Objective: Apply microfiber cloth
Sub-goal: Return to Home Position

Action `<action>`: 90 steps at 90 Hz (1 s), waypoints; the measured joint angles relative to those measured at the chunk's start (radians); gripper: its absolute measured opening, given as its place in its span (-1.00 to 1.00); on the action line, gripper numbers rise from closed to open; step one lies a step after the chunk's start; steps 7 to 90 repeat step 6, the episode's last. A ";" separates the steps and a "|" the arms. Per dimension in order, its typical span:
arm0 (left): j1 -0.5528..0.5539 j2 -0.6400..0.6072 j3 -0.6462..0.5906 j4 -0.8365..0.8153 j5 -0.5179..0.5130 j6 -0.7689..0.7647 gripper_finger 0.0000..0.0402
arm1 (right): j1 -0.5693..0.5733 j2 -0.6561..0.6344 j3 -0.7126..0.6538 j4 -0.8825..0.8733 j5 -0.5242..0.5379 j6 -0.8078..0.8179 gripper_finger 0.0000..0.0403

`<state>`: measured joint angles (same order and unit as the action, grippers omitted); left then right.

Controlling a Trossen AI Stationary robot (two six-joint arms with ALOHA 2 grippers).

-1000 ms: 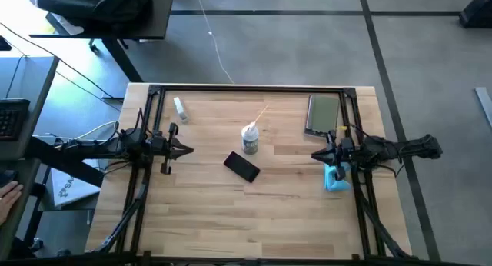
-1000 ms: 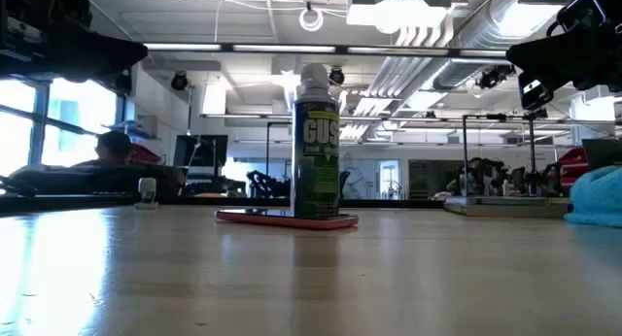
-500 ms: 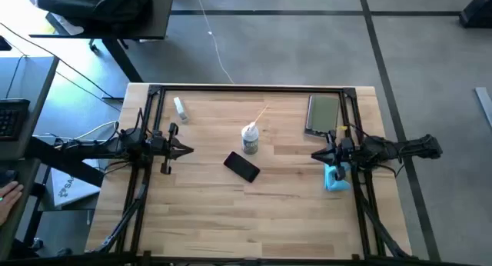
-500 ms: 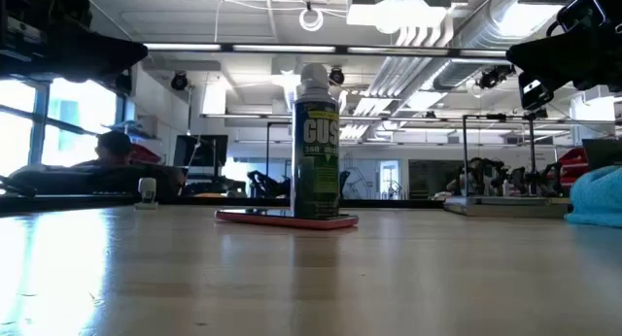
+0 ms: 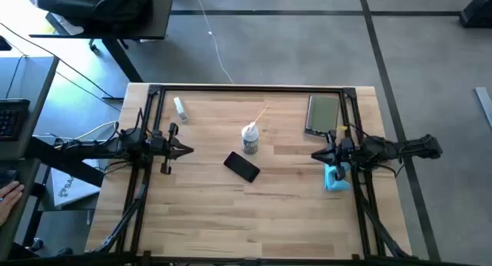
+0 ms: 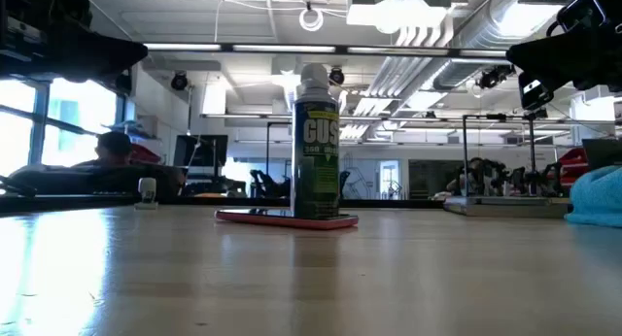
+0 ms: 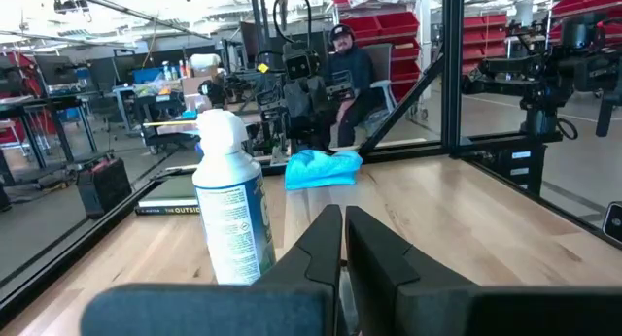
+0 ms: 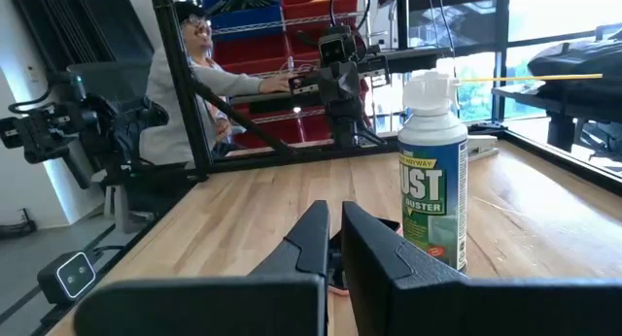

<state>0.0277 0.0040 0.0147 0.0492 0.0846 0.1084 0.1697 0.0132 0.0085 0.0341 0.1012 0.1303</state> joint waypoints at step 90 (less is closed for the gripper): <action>0.000 0.000 0.000 0.000 0.000 0.000 -1.00 | 0.000 0.000 0.000 0.000 0.000 0.000 -1.00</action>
